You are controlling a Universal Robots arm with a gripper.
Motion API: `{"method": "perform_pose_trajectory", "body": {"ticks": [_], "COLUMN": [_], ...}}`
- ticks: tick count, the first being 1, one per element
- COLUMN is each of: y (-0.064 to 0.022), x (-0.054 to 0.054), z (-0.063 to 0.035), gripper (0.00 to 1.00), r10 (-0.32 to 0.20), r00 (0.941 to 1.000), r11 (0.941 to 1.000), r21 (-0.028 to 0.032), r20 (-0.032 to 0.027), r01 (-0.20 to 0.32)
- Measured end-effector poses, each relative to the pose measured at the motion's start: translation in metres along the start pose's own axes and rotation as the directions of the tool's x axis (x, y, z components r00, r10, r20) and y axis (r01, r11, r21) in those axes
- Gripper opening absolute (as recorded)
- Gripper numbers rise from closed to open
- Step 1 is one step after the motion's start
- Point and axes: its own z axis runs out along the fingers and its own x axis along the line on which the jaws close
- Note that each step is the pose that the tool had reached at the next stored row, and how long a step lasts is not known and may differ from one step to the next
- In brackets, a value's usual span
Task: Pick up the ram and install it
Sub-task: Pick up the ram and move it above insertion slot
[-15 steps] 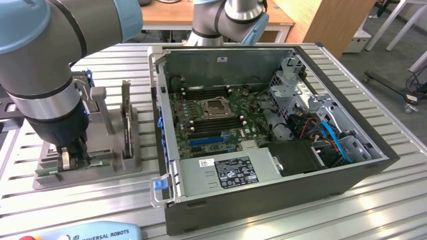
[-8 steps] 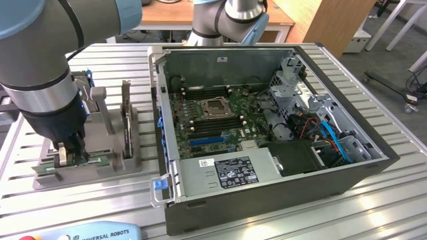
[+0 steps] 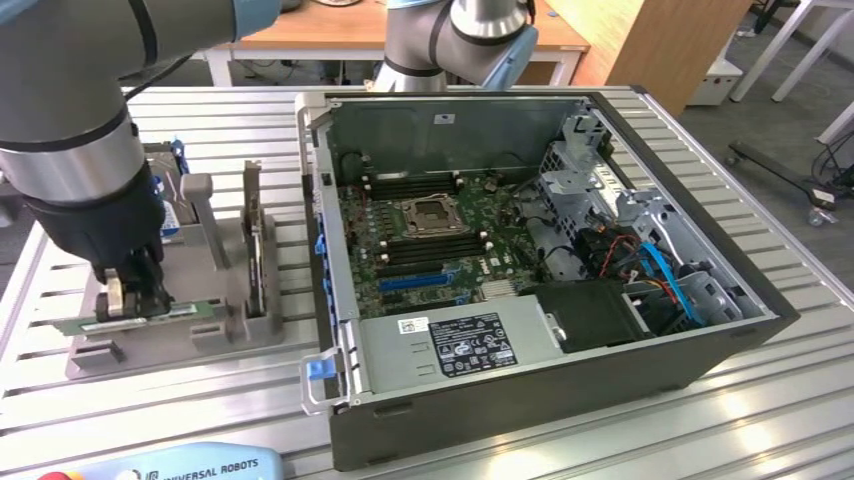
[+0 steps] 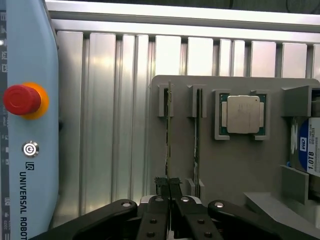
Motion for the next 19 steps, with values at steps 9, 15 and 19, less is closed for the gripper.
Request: {"method": "perform_pose_trajectory", "body": {"ticks": [9, 15, 19], "y": [0.0011, 0.0018, 0.0023], "x": [0.0, -0.001, -0.001], "z": [-0.0309, -0.0495, -0.0631], "gripper": [0.12, 0.12, 0.12], "r10": [0.0, 0.0, 0.0], "r00": [1.0, 1.0, 1.0], "r11": [1.0, 1.0, 1.0], "r21": [0.0, 0.0, 0.0001], "r20": [0.0, -0.0001, -0.0001], "r01": [0.0, 0.0, 0.0]}}
